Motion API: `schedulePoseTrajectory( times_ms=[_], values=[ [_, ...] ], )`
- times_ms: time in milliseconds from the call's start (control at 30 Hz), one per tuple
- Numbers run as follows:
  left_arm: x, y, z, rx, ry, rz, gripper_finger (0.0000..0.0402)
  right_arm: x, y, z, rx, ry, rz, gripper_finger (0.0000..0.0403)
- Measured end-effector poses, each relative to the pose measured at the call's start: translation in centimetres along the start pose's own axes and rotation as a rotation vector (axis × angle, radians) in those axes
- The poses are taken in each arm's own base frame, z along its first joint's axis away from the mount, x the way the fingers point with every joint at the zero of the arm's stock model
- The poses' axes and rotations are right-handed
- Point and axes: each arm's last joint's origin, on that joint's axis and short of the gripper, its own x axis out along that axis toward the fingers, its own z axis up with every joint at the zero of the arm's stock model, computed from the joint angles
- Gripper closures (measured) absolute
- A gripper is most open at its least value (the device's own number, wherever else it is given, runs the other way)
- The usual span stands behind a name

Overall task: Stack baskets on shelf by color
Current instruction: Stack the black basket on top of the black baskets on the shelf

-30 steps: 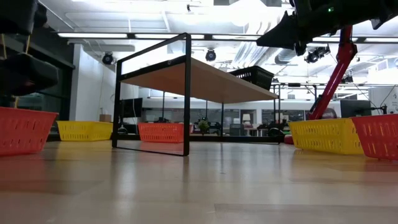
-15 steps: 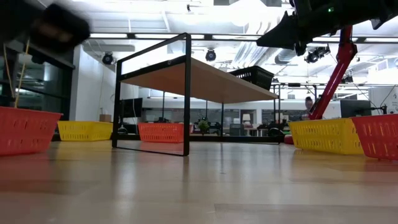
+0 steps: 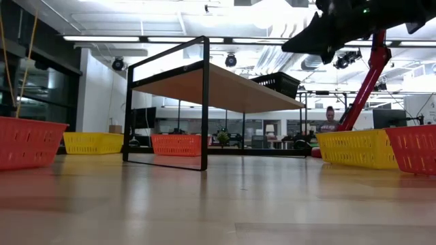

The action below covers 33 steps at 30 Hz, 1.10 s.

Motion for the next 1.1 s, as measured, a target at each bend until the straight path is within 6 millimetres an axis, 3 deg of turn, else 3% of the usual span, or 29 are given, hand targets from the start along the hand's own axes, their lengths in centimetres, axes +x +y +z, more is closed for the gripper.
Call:
schedulePoseTrajectory(
  times_ms=[133, 300, 533, 667, 800, 1100],
  values=[
    [-1.0, 5.6, 0.3, -0.081, -0.081, 0.234, 0.0401, -0.4, 0.5, 0.3, 0.002, -0.006, 0.117, 0.0402],
    [-0.4, 12.8, -0.4, -0.283, -0.173, 0.416, 0.0401, -1.1, 1.2, 0.5, -0.041, -0.021, 0.165, 0.0402],
    [2.0, 21.1, -2.1, -0.59, -0.382, 0.464, 0.0401, -2.1, 1.8, 0.8, -0.071, -0.046, 0.165, 0.0402],
    [3.9, 23.5, -3.1, -0.693, -0.422, 0.465, 0.0401, -2.4, 1.9, 0.8, -0.073, -0.051, 0.15, 0.0402],
    [7.1, 24.8, -3.9, -0.754, -0.38, 0.465, 0.0401, -2.5, 1.8, 0.9, -0.07, -0.054, 0.143, 0.0402],
    [12.4, 27.4, -2.3, -0.806, -0.326, 0.444, 0.0401, -2.5, 1.8, 0.9, -0.067, -0.054, 0.142, 0.0402]
  ],
)
